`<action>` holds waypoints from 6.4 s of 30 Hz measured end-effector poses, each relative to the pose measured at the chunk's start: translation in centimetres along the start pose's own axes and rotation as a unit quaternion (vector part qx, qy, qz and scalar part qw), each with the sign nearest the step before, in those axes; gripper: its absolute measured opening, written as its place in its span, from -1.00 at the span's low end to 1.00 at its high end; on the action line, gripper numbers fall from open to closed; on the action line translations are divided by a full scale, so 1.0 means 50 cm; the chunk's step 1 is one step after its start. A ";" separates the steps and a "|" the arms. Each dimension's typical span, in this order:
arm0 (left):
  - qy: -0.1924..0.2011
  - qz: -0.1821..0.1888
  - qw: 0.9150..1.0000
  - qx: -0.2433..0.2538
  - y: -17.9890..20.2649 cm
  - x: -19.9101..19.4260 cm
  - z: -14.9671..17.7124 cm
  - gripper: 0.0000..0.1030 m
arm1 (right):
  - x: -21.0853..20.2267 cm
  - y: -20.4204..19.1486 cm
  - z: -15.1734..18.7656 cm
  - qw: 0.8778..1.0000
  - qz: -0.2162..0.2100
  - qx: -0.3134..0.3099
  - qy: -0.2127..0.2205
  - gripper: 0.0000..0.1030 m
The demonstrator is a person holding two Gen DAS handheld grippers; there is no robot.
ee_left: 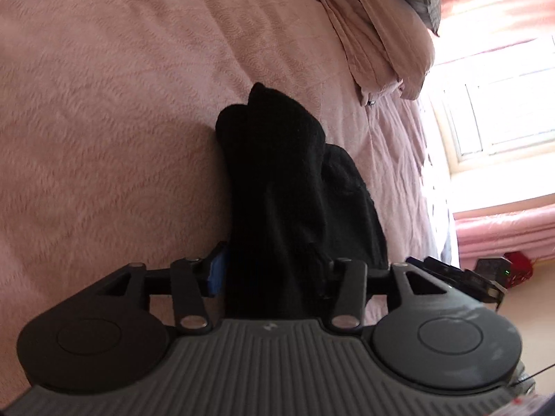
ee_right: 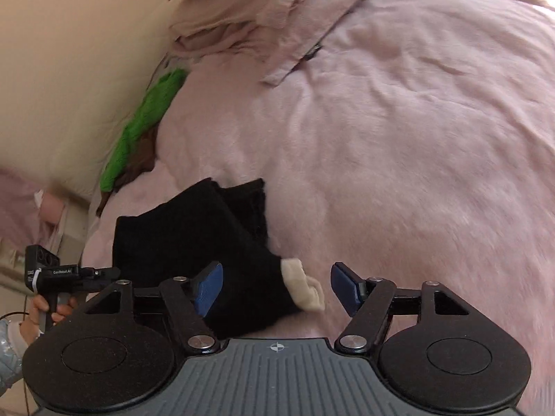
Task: Fold clothes
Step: 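Grasp the folded sweater edge with the left gripper while the right gripper grasps the other edge, then lift the folded sweater with both grippers and carry it to the clothes stack, then lower the sweater onto the clothes stack and open both grippers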
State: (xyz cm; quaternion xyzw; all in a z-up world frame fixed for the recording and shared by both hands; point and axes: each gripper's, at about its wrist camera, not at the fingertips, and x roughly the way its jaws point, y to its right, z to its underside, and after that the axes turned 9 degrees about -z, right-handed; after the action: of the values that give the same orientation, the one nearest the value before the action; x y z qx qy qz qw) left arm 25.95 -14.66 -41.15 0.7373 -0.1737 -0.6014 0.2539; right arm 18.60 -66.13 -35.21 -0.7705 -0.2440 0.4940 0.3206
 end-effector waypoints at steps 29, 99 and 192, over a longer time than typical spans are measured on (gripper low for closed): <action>-0.030 -0.009 0.989 0.147 0.215 0.023 0.094 -0.80 | -0.015 0.027 0.215 0.975 -0.178 0.110 0.069 -0.67; -0.192 0.088 0.956 0.203 0.274 0.294 0.443 -0.20 | -0.298 0.125 0.707 0.942 -0.020 0.249 0.226 0.09; 0.043 0.120 0.865 0.485 1.591 0.650 0.937 -0.60 | -1.222 0.323 0.515 0.767 0.470 0.115 0.422 -0.01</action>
State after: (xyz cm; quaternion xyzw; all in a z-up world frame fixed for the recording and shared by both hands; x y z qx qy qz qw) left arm -8.79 -105.16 -27.63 0.7657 -0.5198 -0.3744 -0.0578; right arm -28.06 -112.86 -18.01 -0.8770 0.3669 0.2326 0.2055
